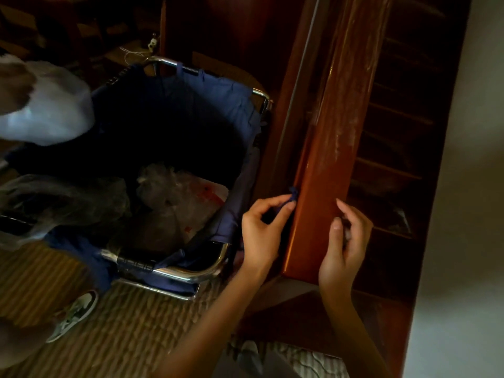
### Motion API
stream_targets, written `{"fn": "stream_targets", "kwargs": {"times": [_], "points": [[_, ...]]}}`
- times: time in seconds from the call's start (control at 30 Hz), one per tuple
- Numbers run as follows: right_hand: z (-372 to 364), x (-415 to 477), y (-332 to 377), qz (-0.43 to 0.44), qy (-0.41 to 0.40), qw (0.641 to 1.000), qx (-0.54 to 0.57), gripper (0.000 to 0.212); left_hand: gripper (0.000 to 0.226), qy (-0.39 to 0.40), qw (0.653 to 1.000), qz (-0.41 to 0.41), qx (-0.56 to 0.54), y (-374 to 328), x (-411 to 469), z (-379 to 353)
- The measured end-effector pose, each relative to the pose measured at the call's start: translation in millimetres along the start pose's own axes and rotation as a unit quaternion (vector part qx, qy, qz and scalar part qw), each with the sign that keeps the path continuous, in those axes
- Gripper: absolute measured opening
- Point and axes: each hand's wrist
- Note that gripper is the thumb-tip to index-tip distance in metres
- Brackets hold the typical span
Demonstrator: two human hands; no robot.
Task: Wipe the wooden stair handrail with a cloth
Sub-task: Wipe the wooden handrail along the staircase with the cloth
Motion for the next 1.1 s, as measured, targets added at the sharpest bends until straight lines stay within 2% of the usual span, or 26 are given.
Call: {"fn": "stream_targets", "kwargs": {"times": [0.27,0.47,0.67,0.83,0.97,1.1], "points": [[0,0,5,-0.025,-0.006,0.999,-0.021,0.031,0.008,0.049,0.998,0.034,0.013,-3,42,-3],[-1,0,8,-0.028,-0.012,0.999,-0.031,0.029,0.014,0.06,0.997,0.032,0.023,-7,55,0],[-2,5,13,-0.039,-0.012,0.998,-0.045,0.031,0.004,0.039,0.997,0.061,-0.006,-13,49,5],[-1,23,20,0.0,-0.005,0.996,-0.088,0.032,0.014,0.035,0.997,0.071,-0.022,-3,33,9],[-6,48,27,0.043,-0.013,0.986,-0.163,0.034,0.012,0.009,0.997,0.073,-0.037,2,34,2],[-16,74,29,0.056,-0.033,0.975,-0.214,0.036,0.016,0.001,0.999,0.026,-0.02,-8,59,-10]]}}
Point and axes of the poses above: each hand's wrist, its own x-axis towards the middle knuckle, its own z-axis out of the back of the hand, y = z × x, and after that the axes turned 12 degrees about y, right-handed
